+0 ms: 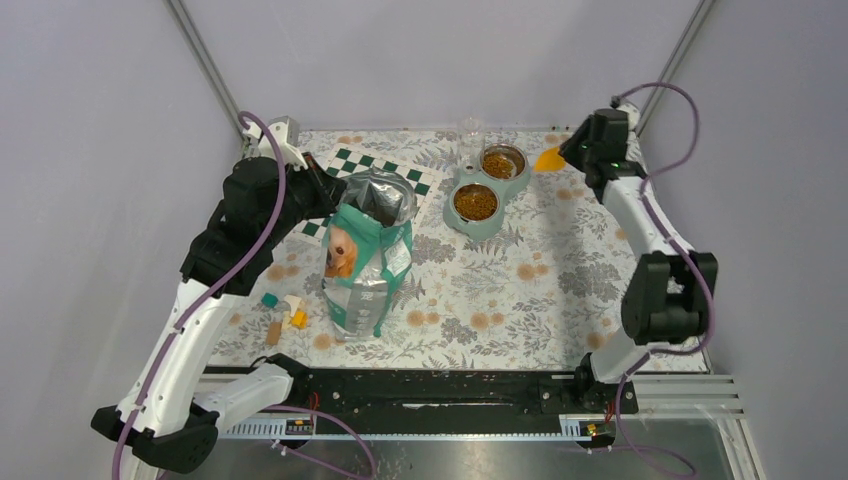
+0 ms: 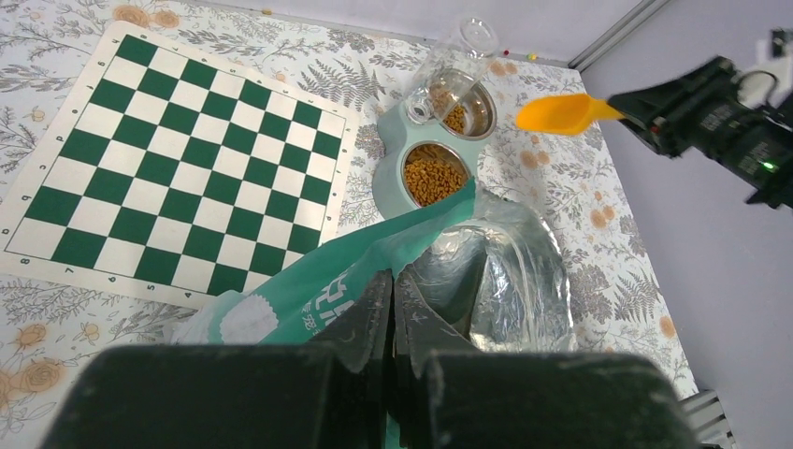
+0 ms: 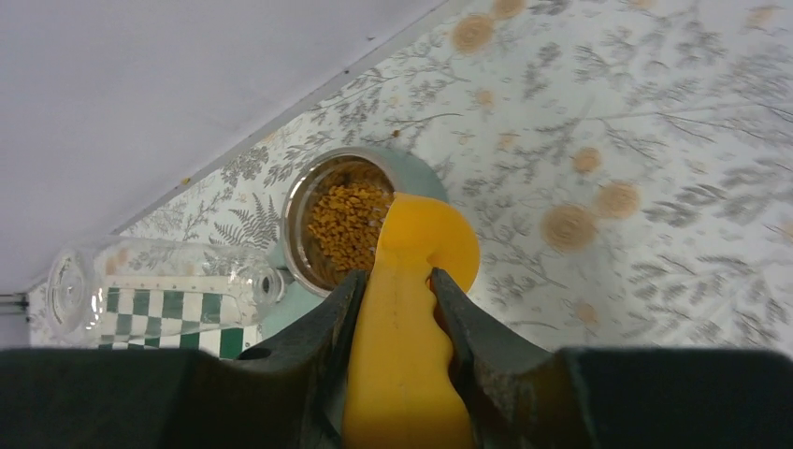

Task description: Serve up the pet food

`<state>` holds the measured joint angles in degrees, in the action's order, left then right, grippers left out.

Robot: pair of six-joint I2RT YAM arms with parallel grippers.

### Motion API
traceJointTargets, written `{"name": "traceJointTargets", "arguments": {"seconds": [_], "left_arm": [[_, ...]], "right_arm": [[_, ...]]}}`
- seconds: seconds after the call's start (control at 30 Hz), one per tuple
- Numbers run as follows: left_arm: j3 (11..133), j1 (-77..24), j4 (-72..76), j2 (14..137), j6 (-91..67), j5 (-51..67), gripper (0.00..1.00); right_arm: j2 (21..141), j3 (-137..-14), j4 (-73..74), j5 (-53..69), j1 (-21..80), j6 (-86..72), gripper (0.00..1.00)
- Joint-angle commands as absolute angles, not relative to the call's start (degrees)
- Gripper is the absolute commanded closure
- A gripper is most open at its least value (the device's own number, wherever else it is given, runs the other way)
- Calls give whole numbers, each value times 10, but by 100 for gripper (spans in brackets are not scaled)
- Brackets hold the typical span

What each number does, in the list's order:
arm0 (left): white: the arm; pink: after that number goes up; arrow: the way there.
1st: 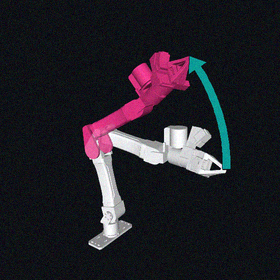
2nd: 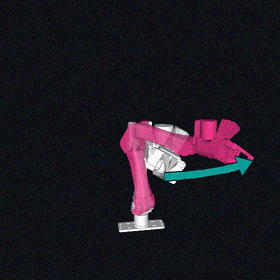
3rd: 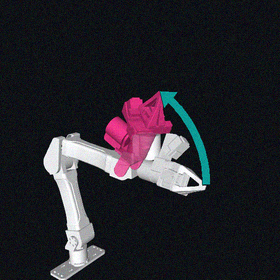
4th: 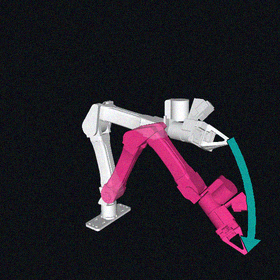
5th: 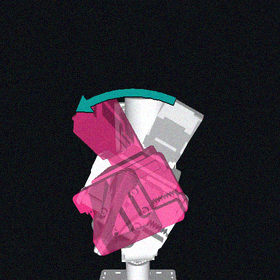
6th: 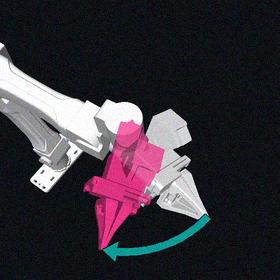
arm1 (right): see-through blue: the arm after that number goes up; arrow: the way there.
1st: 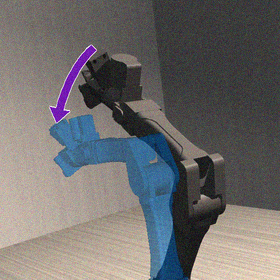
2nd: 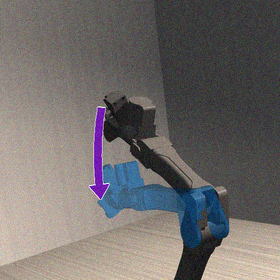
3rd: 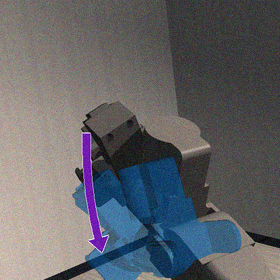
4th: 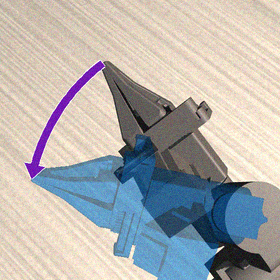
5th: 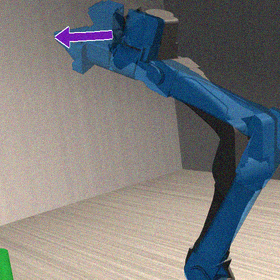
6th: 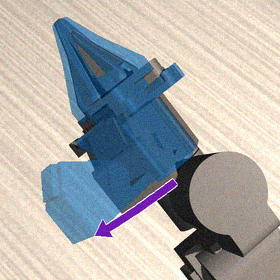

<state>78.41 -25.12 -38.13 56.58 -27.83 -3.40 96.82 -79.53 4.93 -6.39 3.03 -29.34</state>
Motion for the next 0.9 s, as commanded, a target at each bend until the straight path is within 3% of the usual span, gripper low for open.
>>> {"name": "traceJointTargets", "arguments": {"seconds": [0.0, 0.1, 0.4, 0.5, 0.67, 0.73, 0.87], "left_arm": [[802, -244, -307, 538, -265, -59, 100], [804, -244, -311, 536, -264, -56, 100], [786, -243, -322, 524, -286, -36, 100], [777, -243, -324, 516, -291, -33, 100], [776, -243, -327, 518, -292, -31, 100], [774, -243, -326, 520, -291, -30, 100], [763, -243, -320, 516, -270, -35, 100]], "right_arm": [[883, -710, 77, -6, -50, -333, 100], [865, -641, 64, 72, -100, -341, 100], [892, -521, -46, 109, -147, -404, 89], [896, -498, -58, 92, -150, -425, 77], [866, -481, -19, 15, -150, -430, 31], [854, -483, -4, -8, -150, -423, 21], [840, -487, 35, -54, -150, -412, 13]]}}
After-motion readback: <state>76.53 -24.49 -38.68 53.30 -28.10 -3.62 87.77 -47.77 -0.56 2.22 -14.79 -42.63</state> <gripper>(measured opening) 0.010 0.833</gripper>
